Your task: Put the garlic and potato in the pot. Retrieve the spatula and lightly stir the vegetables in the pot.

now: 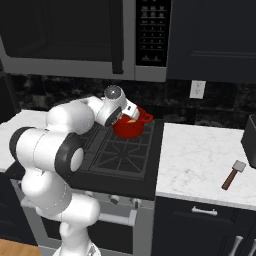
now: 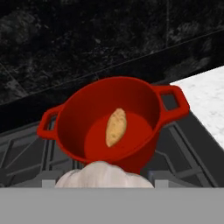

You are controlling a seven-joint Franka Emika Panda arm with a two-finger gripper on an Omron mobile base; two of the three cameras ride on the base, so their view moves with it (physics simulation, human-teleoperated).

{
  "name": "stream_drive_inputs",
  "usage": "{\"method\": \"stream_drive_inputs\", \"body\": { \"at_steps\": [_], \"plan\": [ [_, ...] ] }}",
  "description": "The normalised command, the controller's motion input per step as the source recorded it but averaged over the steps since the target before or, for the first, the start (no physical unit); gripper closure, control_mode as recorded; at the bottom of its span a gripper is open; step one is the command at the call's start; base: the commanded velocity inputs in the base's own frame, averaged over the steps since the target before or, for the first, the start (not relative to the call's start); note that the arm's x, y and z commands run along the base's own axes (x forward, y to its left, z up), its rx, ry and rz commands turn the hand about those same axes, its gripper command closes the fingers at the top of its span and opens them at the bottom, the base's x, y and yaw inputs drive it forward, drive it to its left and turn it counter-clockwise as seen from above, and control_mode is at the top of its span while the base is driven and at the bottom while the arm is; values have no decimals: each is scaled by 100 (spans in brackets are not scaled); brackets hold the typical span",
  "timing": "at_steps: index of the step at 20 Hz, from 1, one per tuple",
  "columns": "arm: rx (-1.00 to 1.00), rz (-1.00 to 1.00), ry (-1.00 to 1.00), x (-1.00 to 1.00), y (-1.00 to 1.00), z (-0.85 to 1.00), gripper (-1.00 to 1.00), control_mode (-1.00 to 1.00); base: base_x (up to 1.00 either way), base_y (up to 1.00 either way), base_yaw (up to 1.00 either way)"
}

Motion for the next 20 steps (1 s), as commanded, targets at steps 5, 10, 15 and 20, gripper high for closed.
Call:
{"method": "stream_drive_inputs", "body": {
  "at_steps": [5,10,15,20],
  "plan": [
    [0,-3,1,40,4,-13,100,-100,0,0,0],
    [0,-3,4,41,4,-24,100,-100,0,0,0],
    [0,-3,5,41,0,-30,100,-100,0,0,0],
    [0,-2,6,34,0,-35,100,-100,0,0,0]
  ]
}}
